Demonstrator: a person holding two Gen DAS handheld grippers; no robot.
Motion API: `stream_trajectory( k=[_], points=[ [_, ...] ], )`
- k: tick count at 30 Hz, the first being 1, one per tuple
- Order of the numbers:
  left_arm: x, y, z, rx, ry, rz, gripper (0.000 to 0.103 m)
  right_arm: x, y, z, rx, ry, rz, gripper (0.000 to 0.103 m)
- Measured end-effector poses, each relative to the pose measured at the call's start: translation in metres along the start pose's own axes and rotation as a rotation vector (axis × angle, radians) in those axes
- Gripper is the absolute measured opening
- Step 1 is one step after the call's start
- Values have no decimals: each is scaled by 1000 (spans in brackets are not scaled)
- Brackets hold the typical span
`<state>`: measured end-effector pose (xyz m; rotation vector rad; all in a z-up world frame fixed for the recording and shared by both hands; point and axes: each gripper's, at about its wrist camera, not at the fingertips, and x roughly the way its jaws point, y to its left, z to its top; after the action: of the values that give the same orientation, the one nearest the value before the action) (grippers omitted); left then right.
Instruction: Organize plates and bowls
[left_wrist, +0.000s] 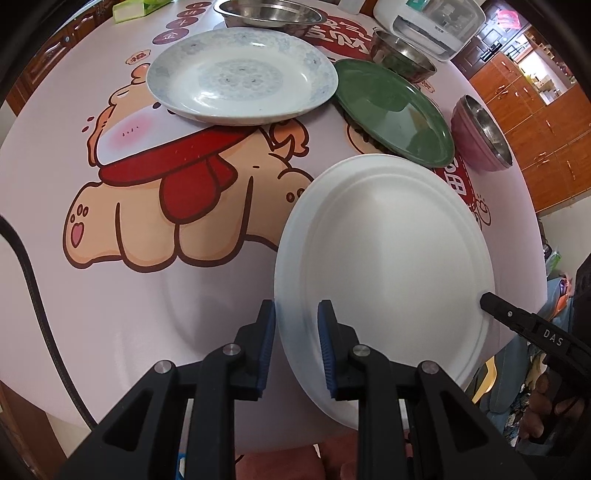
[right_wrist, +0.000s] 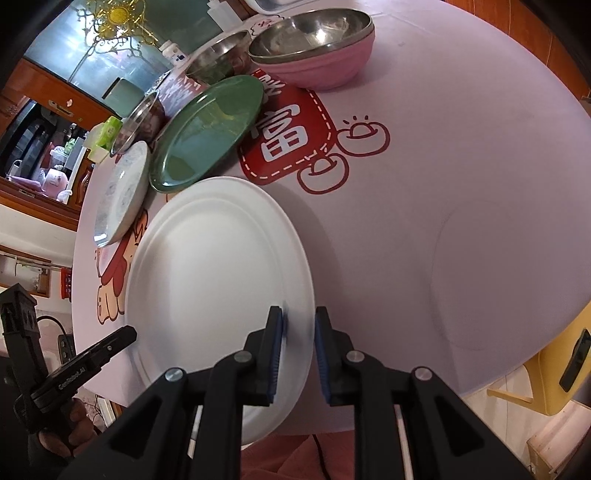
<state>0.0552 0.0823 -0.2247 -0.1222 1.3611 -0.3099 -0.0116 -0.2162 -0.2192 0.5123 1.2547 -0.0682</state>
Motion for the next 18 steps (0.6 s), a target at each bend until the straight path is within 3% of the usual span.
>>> stream_trajectory(
  k=[5,13,18],
  points=[
    [2,0,-1,-3,4,-2,22,3,0,2,-7,7,-11,19],
    [-1,0,-2,-11,-17,7,34,3,1,-1,11,14,-3,22],
    [-8,6,-3,-29,-41,17,40,-2,0,-6,26,-7,5,39]
  ],
)
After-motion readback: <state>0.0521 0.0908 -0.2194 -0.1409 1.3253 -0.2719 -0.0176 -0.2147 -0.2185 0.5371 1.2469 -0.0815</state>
